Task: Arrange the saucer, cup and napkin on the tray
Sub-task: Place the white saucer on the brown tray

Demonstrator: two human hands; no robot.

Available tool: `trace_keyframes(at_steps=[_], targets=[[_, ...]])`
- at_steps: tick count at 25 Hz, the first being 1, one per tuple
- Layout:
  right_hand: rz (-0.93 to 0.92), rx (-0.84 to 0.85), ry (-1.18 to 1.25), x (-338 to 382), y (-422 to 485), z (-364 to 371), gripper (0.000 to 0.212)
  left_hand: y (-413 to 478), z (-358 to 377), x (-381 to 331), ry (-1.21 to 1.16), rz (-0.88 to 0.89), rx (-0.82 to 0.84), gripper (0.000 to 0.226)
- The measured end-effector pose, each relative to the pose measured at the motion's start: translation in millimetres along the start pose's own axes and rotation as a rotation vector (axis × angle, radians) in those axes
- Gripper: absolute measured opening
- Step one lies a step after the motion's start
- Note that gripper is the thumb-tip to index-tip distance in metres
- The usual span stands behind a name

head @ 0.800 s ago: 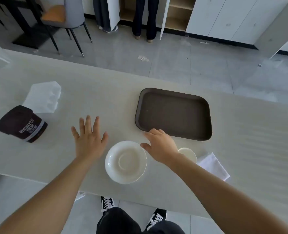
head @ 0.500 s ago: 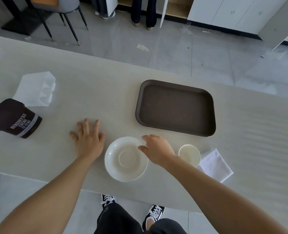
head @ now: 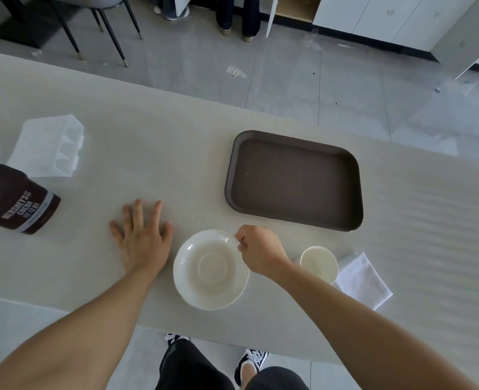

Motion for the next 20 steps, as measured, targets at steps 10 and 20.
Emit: trace_keyframes(at_steps=[10,20], targets=[[0.068,-0.244,0.140,-32,17,-124,0.018,1,-1,1,0.012,0.000,-0.063,0.062],[0.215,-0.282,0.300,-70,64,-152,0.032,1,-1,2,0.025,0.002,-0.095,0.061]])
Point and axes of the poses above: each hand's wrist, its own y-axis towards the middle knuckle, its own z-axis out of the palm, x = y × z, the point moved 8 cm from there along y, towards the middle knuckle, and after that the axes turned 14 degrees about x, right-handed, at the moved point
